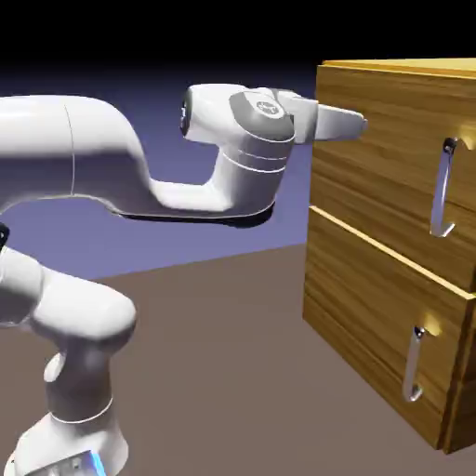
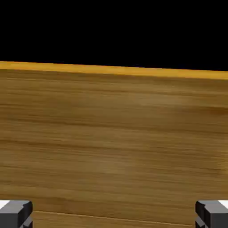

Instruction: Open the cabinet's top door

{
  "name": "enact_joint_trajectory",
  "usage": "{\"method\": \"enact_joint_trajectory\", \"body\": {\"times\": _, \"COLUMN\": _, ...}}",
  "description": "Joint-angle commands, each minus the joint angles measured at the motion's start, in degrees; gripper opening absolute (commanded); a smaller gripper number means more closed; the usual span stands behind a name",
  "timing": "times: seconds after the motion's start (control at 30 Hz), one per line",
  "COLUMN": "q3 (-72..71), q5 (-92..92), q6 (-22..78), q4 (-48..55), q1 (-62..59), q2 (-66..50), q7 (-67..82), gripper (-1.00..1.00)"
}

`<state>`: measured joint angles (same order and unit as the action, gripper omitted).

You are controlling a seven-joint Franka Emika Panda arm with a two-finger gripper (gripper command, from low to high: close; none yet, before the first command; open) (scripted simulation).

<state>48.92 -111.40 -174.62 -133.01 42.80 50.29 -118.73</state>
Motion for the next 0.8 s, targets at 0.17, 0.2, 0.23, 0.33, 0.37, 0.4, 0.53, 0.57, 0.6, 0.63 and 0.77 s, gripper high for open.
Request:
{"method": "enact_joint_trajectory", "body": {"times": 0.17, "q3": 6.6, "q5": -15.0, "q6": -0.1, "q4": 3.8, "q1": 5.7, "q2": 2.4, "q7": -10.2, "gripper": 0.00}}
{"method": "enact_joint_trajectory", "body": {"times": 0.2, "q3": 7.7, "q5": -17.4, "q6": -0.1, "q4": 4.4, "q1": 6.6, "q2": 2.8, "q7": -11.9, "gripper": 0.00}}
{"method": "enact_joint_trajectory", "body": {"times": 0.23, "q3": 8.8, "q5": -19.9, "q6": -0.1, "q4": 5.0, "q1": 7.5, "q2": 3.2, "q7": -13.7, "gripper": 0.00}}
{"method": "enact_joint_trajectory", "body": {"times": 0.33, "q3": 12.0, "q5": -27.4, "q6": -0.2, "q4": 6.9, "q1": 10.4, "q2": 4.3, "q7": -18.8, "gripper": 0.00}}
{"method": "enact_joint_trajectory", "body": {"times": 0.37, "q3": 13.1, "q5": -29.9, "q6": -0.2, "q4": 7.5, "q1": 11.3, "q2": 4.7, "q7": -20.5, "gripper": 0.00}}
{"method": "enact_joint_trajectory", "body": {"times": 0.4, "q3": 14.2, "q5": -32.4, "q6": -0.2, "q4": 8.1, "q1": 12.3, "q2": 5.1, "q7": -22.2, "gripper": 0.00}}
{"method": "enact_joint_trajectory", "body": {"times": 0.53, "q3": 18.6, "q5": -42.4, "q6": -0.2, "q4": 10.6, "q1": 16.0, "q2": 6.7, "q7": -29.0, "gripper": 0.00}}
{"method": "enact_joint_trajectory", "body": {"times": 0.57, "q3": 19.7, "q5": -44.9, "q6": -0.2, "q4": 11.3, "q1": 17.0, "q2": 7.1, "q7": -30.7, "gripper": 0.00}}
{"method": "enact_joint_trajectory", "body": {"times": 0.6, "q3": 20.8, "q5": -47.4, "q6": -0.3, "q4": 11.9, "q1": 17.9, "q2": 7.5, "q7": -32.4, "gripper": 0.00}}
{"method": "enact_joint_trajectory", "body": {"times": 0.63, "q3": 21.9, "q5": -49.8, "q6": -0.3, "q4": 12.5, "q1": 18.8, "q2": 7.9, "q7": -34.1, "gripper": 0.00}}
{"method": "enact_joint_trajectory", "body": {"times": 0.77, "q3": 25.1, "q5": -52.2, "q6": 0.1, "q4": 16.3, "q1": 23.8, "q2": 7.5, "q7": -35.6, "gripper": 0.00}}
